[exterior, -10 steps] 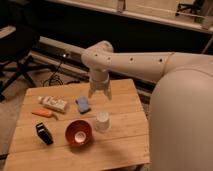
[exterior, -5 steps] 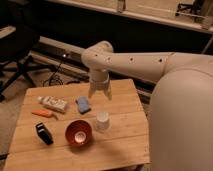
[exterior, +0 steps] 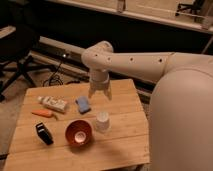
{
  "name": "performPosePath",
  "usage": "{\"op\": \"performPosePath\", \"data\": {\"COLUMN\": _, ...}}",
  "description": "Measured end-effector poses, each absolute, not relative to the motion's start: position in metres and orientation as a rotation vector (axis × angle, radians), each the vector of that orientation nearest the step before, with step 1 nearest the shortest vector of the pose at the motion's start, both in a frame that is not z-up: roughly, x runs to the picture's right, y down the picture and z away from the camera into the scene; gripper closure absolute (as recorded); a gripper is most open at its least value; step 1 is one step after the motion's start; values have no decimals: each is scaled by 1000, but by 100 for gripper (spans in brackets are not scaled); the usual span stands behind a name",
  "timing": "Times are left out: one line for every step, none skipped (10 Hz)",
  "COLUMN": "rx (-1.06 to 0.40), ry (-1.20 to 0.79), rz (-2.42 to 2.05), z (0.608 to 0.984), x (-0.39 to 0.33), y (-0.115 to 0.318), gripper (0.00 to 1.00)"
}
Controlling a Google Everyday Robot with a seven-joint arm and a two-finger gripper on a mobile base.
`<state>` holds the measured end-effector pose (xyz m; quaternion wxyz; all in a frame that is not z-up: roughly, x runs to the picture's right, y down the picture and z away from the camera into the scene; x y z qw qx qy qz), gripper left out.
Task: Knock the eraser over
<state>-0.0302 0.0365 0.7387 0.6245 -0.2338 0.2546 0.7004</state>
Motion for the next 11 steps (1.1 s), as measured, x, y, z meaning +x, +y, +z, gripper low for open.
{"op": "performPosePath", "data": {"rx": -537, "ry": 584, "rz": 1608, "z": 739, "x": -30, "y": 36, "gripper": 34}}
{"op": "performPosePath", "data": {"rx": -537, "ry": 584, "rz": 1608, "z": 739, "x": -30, "y": 36, "gripper": 34}}
{"op": "performPosePath", "data": {"rx": -537, "ry": 584, "rz": 1607, "z": 739, "x": -30, "y": 36, "gripper": 34}}
{"op": "performPosePath", "data": {"rx": -542, "ry": 578, "rz": 1603, "z": 737, "x": -33, "y": 36, "gripper": 34}}
{"op": "performPosePath", "data": {"rx": -570, "ry": 544, "rz": 1572, "z": 728, "x": -54, "y": 34, "gripper": 34}}
{"op": "performPosePath", "data": {"rx": -610, "ry": 484, "rz": 1512, "z": 714, "x": -92, "y": 33, "gripper": 34}}
{"op": "performPosePath", "data": {"rx": -644, "ry": 429, "rz": 1448, "z": 699, "x": -129, "y": 33, "gripper": 34}}
{"op": "performPosePath", "data": {"rx": -669, "ry": 376, "rz": 1383, "z": 684, "x": -161, "y": 32, "gripper": 34}}
{"op": "performPosePath", "data": {"rx": -692, "ry": 331, "rz": 1321, "z": 669, "x": -188, "y": 32, "gripper": 34}}
{"op": "performPosePath", "data": {"rx": -714, "ry": 303, "rz": 1270, "z": 659, "x": -207, "y": 36, "gripper": 34}}
{"op": "performPosePath", "data": {"rx": -748, "ry": 271, "rz": 1175, "z": 641, "x": -233, "y": 48, "gripper": 34}}
